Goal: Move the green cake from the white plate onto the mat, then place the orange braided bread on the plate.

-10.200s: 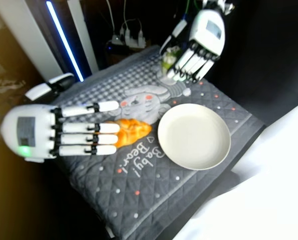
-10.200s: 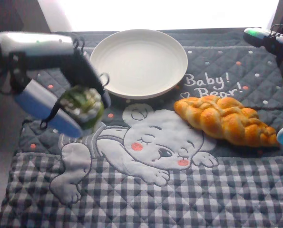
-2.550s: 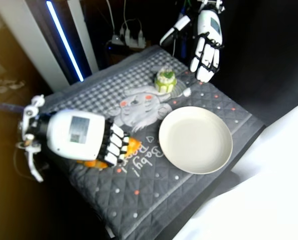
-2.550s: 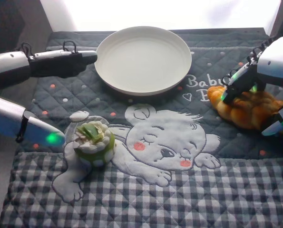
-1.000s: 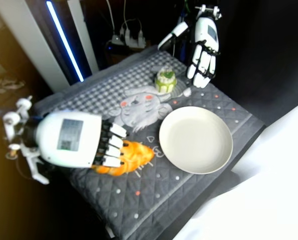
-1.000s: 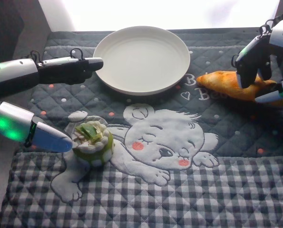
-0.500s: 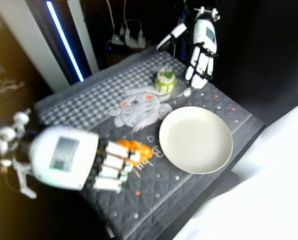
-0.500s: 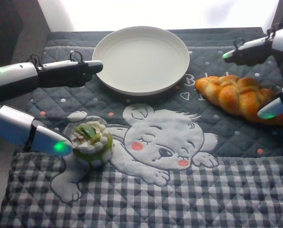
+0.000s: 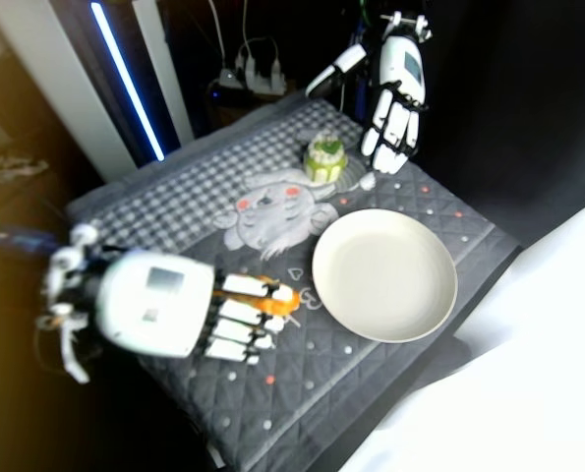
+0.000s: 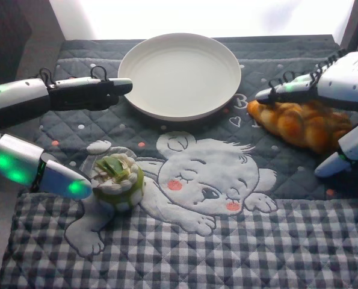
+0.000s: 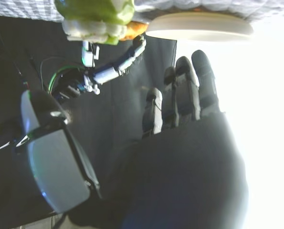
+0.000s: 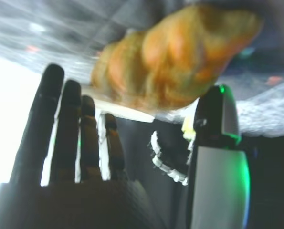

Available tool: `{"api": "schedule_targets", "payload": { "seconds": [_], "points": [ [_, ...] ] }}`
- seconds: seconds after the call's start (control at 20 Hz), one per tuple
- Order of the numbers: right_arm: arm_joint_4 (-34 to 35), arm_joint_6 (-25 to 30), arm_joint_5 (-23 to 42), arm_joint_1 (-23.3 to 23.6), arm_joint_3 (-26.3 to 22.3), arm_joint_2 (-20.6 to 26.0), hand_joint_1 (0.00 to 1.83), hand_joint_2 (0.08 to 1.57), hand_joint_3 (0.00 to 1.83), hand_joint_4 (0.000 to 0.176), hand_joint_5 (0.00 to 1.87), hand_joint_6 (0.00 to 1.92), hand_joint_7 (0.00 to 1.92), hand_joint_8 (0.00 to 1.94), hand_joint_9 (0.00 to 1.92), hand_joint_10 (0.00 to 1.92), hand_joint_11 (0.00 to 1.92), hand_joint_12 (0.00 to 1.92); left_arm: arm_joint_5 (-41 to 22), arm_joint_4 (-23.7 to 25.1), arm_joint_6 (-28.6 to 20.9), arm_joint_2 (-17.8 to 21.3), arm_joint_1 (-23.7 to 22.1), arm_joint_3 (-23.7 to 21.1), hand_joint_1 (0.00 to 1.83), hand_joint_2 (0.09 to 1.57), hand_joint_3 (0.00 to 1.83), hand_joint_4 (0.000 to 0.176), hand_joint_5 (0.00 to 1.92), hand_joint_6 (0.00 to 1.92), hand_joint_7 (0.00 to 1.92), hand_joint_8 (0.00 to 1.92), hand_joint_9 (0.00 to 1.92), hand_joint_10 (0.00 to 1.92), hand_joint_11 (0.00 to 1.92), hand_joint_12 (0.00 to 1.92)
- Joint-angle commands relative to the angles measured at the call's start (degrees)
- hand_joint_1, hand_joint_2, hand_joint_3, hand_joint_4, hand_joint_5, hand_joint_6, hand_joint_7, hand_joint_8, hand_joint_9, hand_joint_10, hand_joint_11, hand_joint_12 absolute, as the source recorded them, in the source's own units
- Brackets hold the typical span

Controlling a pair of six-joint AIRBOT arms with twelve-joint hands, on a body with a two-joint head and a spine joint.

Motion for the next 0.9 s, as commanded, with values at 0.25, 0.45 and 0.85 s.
{"api": "schedule_targets", "payload": {
  "seconds": [0.25,0.45,0.85],
  "points": [
    [-1.67,0.0,2.24,0.28,-0.09,0.13,1.33,0.86,0.0,0.0,0.45,0.01,0.86,0.04,0.96,0.06,0.69,0.8,-6.22,-2.8,-0.33,0.1,-0.22,-0.28,0.7,0.71,0.0,0.176,0.08,0.0,0.25,0.0,0.3,0.01,0.05,0.64],
    [-2.75,-0.01,-0.34,0.28,1.28,-0.41,1.28,1.1,0.0,0.0,0.91,1.02,1.12,0.77,1.21,0.5,1.27,0.61,-6.68,-3.1,-0.35,0.13,-0.05,-0.32,0.7,0.72,0.0,0.176,0.09,0.0,0.24,0.0,0.29,0.0,0.0,0.74],
    [3.08,-0.01,0.79,0.29,3.18,-0.01,1.39,1.09,0.0,0.0,0.84,1.1,1.01,0.77,1.12,0.98,1.21,0.53,-6.91,-3.57,-0.27,-0.03,0.67,-0.29,0.71,0.73,0.0,0.176,0.08,0.0,0.23,0.0,0.29,0.0,0.0,0.78]
  ]
}}
